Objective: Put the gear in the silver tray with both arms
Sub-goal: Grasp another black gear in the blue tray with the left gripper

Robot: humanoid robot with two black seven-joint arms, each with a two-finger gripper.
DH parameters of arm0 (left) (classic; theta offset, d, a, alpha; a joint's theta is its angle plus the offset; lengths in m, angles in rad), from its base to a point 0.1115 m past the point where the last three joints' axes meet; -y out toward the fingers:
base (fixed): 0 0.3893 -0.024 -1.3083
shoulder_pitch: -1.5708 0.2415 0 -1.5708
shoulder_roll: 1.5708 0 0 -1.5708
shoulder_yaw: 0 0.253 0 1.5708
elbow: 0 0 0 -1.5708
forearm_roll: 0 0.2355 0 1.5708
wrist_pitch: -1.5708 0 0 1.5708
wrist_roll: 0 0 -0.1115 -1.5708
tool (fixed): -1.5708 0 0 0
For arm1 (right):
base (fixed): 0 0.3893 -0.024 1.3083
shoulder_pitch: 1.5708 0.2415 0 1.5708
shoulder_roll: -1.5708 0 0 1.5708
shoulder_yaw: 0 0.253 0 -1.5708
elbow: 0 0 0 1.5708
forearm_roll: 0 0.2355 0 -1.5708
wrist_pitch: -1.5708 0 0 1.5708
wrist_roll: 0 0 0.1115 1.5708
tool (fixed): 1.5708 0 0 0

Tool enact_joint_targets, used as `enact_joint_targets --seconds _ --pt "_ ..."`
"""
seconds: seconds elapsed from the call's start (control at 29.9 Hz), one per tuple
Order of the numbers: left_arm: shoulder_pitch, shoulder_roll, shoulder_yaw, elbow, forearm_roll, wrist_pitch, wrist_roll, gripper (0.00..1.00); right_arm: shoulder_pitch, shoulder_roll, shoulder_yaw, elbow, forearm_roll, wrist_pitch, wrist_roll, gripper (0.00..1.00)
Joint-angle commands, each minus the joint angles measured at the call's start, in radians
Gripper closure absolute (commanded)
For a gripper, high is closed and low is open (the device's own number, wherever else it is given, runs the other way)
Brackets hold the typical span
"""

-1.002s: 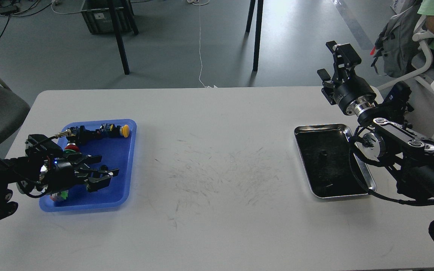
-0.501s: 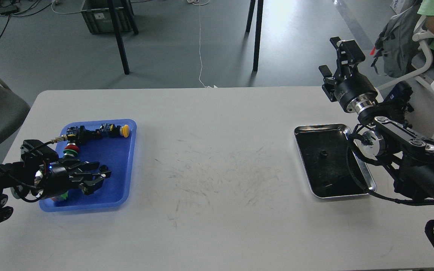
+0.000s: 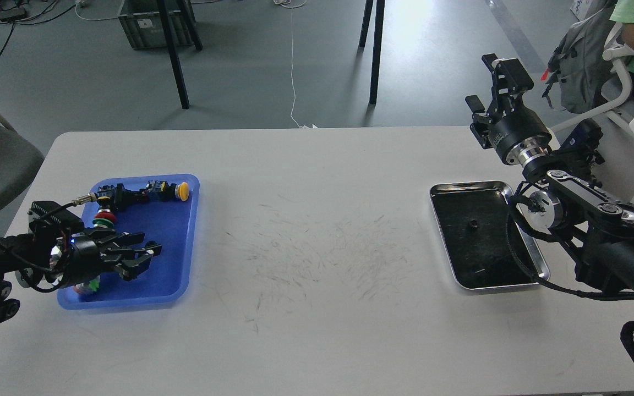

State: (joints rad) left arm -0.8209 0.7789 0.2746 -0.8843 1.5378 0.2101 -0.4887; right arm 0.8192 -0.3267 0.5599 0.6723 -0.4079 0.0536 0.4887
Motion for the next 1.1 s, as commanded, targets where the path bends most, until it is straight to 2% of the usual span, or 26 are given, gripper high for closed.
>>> enact_joint_targets --seconds 0.0,0.43,0.77,1.07 --pt "0.0 -0.001 -0.002 -0.001 -0.002 0.0 0.0 0.53 0.0 -0.002 -0.001 0.0 0.0 0.0 0.0 0.06" --pt "0.0 -0.023 -0.003 0.007 -0.004 0.002 0.0 0.53 0.0 -0.003 -0.003 0.0 0.0 0.0 0.0 0.06" --pt "0.003 -0.015 0.002 0.01 0.005 0.002 0.0 0.67 0.0 -0.002 -0.006 -0.003 -0.002 0.0 0.0 0.06" --pt "0.006 -0.004 -0.003 -0.001 -0.002 0.003 0.0 0.72 -0.005 0.0 -0.011 -0.003 -0.002 -0.003 0.0 0.06"
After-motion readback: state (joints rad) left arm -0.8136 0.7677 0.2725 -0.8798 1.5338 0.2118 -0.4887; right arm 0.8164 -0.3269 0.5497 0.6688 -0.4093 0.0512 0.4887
